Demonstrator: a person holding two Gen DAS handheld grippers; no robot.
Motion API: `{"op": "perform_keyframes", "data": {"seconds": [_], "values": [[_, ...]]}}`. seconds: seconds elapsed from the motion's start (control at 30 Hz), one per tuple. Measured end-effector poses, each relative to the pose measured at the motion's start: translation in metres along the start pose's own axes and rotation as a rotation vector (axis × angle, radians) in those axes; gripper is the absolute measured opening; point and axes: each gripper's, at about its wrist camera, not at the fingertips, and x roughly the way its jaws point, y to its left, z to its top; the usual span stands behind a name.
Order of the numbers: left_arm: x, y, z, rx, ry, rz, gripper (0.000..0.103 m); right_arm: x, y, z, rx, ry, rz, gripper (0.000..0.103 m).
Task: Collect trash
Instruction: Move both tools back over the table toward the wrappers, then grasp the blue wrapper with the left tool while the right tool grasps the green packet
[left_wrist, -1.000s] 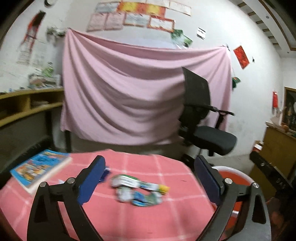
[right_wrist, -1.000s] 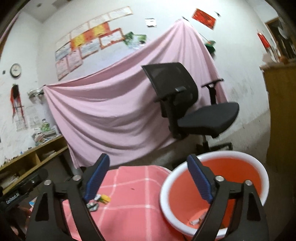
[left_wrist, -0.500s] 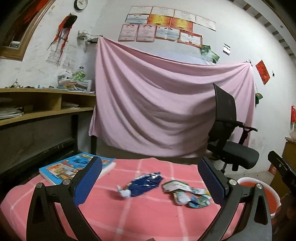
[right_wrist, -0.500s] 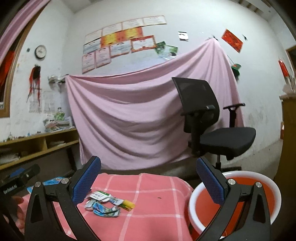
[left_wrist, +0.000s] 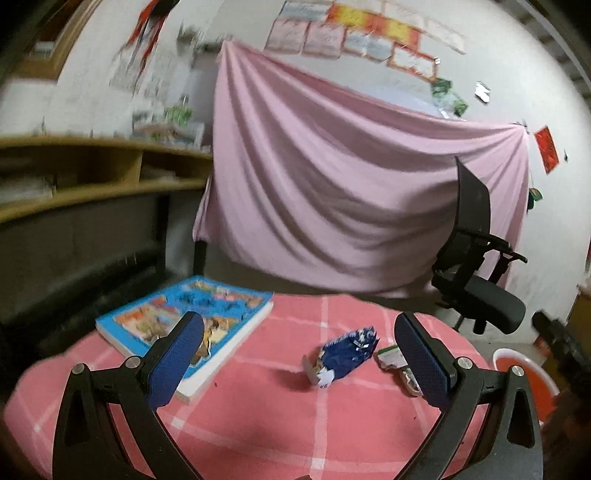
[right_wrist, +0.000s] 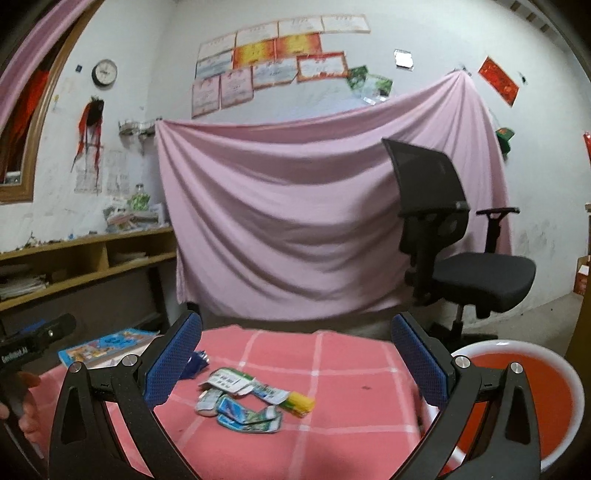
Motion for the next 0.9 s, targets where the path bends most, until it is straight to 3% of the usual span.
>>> {"op": "perform_keyframes", "data": {"seconds": [0.17,0.33,0.57,0.8,0.9], "values": [[0.015,0.011,0.003,-0.052,0.095,0.002,0.101,0.021,0.014,-0.010,-0.057,0.113,-0.007,0.103],[0.031,0.006,0.002,-0.030,0.184,0.002,0.099,0.039,0.016,-0.018,-0.066,0.235,-0.003,0.103],[0.056,-0.002,-0.005,0.010,0.312,-0.038,0.060,0.061,0.014,-0.031,-0.039,0.418,0.060,0.100],[0.074,-0.001,-0.011,-0.027,0.419,-0.079,0.042,0.082,0.030,-0.046,-0.106,0.564,0.111,0.097],[0.081,-0.001,-0.014,-0.052,0.461,-0.100,0.033,0.090,0.036,-0.053,-0.129,0.618,0.124,0.089]]}}
